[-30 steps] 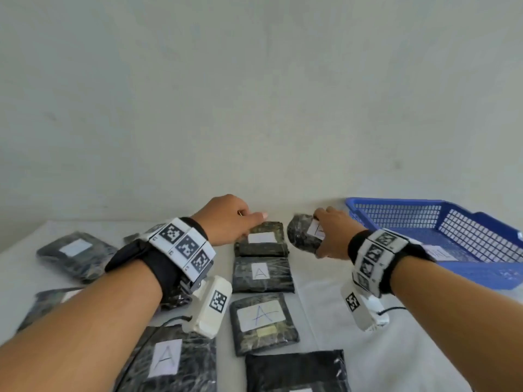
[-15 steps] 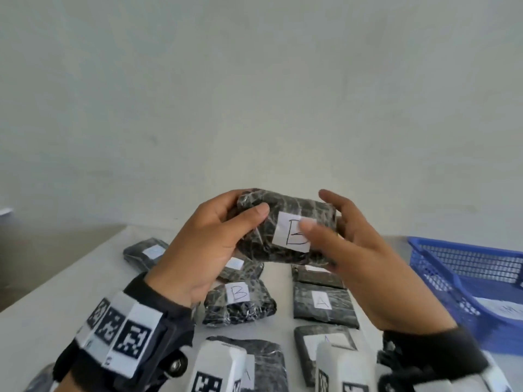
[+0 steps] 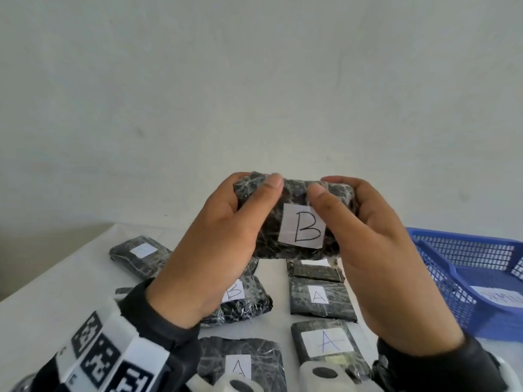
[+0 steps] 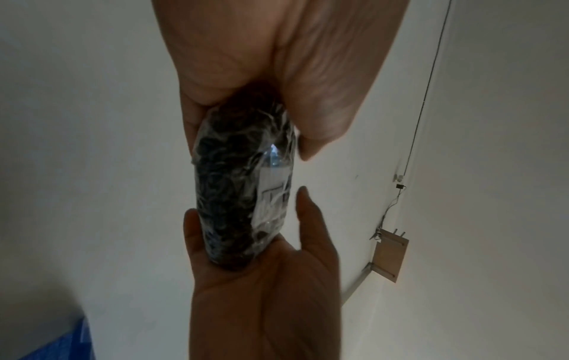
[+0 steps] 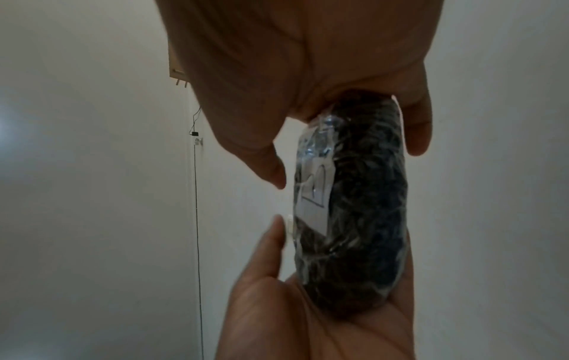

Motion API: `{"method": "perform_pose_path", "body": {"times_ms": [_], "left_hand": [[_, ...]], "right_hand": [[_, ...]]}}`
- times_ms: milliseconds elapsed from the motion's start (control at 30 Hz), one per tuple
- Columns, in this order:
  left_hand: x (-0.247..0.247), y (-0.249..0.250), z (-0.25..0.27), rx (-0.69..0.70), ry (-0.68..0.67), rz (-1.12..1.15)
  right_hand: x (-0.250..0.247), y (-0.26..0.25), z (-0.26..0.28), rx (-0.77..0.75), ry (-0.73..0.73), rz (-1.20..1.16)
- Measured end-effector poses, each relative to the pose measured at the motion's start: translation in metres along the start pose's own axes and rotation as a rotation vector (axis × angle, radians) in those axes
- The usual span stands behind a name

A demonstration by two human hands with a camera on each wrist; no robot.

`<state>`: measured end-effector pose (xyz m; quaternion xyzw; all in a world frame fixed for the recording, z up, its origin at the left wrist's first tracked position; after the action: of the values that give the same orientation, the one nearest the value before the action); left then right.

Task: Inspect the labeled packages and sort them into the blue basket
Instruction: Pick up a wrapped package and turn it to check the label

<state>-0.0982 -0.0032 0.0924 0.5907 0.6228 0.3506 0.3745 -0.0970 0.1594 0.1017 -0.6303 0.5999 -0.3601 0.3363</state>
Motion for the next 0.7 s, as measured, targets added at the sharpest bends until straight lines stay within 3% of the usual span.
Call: {"method": "perform_pose_path", "body": {"times_ms": [133,700], "left_hand": [[0.0004,0.0042,0.0017,0.013,0.019,0.046],[0.0057,-0.0005,0.0027,0.027,0.017,0.072]], "right_hand": [[-0.0017,-0.0052,0.001,-0.065,0.04,-0.027],[-0.0006,-0.0033,-0.0018,-0.029,-0.03,-0.08]]}}
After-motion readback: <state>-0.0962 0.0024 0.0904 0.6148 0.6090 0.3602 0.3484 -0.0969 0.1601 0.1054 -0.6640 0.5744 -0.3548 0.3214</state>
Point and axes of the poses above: each hand's wrist, its own z-axis away from the middle knuckle, its own x-axis out of the palm, y = z × x, the point moved 10 cm from there along -z, towards the middle knuckle, and after that the axes turned 5 degrees about -z, right-handed, at the moved point
